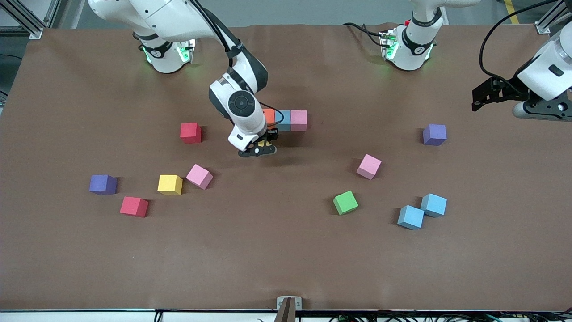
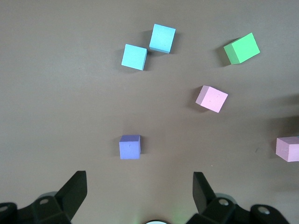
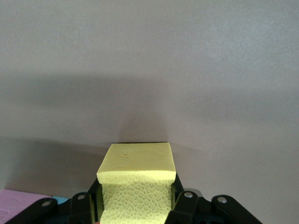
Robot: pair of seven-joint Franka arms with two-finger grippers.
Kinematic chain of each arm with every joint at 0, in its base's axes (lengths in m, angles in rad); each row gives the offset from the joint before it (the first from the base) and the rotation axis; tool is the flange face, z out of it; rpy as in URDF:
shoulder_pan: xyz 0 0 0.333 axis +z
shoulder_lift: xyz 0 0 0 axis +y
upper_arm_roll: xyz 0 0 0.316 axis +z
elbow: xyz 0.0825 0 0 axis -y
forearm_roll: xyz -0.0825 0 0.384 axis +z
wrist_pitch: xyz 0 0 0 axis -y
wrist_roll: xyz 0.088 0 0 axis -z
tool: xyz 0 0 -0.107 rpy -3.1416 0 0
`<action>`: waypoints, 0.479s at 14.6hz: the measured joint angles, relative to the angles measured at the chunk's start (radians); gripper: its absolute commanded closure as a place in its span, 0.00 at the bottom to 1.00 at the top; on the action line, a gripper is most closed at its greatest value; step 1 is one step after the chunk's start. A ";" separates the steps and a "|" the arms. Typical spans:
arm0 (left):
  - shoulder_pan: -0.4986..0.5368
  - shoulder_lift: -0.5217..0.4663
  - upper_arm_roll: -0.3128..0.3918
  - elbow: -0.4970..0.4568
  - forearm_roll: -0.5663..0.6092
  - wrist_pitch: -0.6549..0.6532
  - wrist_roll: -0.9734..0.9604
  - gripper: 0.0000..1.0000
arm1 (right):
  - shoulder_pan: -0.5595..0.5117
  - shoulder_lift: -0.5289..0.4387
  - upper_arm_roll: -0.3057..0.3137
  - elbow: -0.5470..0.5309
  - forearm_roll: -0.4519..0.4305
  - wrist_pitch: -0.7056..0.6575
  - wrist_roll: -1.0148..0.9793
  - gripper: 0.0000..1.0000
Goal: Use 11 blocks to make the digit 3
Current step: 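Carry the yellow block to beside the orange block with the right gripper, then lower the yellow block and open the right gripper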
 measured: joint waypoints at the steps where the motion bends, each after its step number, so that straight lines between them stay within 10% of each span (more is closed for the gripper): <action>1: 0.000 0.000 0.000 0.000 0.000 0.000 0.000 0.00 | 0.004 0.000 0.000 -0.001 0.000 0.000 0.007 0.56; 7: 0.000 -0.003 0.000 0.000 0.000 0.000 0.001 0.00 | 0.027 0.002 0.000 -0.004 0.000 0.000 0.058 0.56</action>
